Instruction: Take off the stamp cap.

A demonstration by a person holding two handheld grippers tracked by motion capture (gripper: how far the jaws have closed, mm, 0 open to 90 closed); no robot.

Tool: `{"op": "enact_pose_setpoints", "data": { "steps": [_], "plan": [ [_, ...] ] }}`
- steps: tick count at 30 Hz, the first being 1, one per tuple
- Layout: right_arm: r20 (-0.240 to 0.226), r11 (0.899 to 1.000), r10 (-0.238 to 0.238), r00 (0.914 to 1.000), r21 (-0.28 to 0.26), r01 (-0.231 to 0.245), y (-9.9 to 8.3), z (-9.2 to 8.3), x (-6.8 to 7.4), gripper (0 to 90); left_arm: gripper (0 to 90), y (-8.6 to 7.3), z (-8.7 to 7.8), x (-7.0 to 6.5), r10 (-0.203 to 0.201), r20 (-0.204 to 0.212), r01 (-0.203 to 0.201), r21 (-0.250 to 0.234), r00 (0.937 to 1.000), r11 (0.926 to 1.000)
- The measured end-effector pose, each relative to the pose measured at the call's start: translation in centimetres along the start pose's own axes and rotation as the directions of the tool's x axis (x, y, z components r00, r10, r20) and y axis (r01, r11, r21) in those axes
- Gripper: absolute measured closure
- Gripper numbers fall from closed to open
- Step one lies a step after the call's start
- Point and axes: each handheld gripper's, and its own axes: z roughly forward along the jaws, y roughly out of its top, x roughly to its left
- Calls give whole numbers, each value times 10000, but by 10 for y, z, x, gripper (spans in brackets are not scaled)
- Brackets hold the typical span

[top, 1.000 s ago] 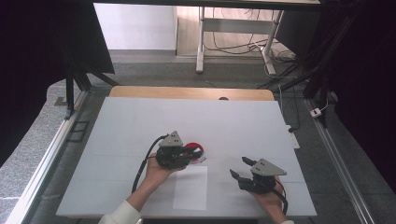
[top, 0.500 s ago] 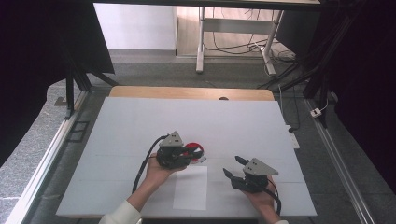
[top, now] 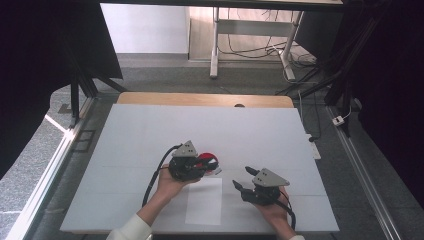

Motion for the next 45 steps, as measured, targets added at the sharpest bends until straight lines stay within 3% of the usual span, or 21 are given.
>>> {"op": "enact_pose_setpoints", "data": {
  "steps": [45],
  "plan": [
    [-270, 9984, -552, 9981, 60, 554, 17, 29, 28, 346, 750, -1, 7, -5, 59, 70, -60, 115, 10000, 9999]
  ]
}}
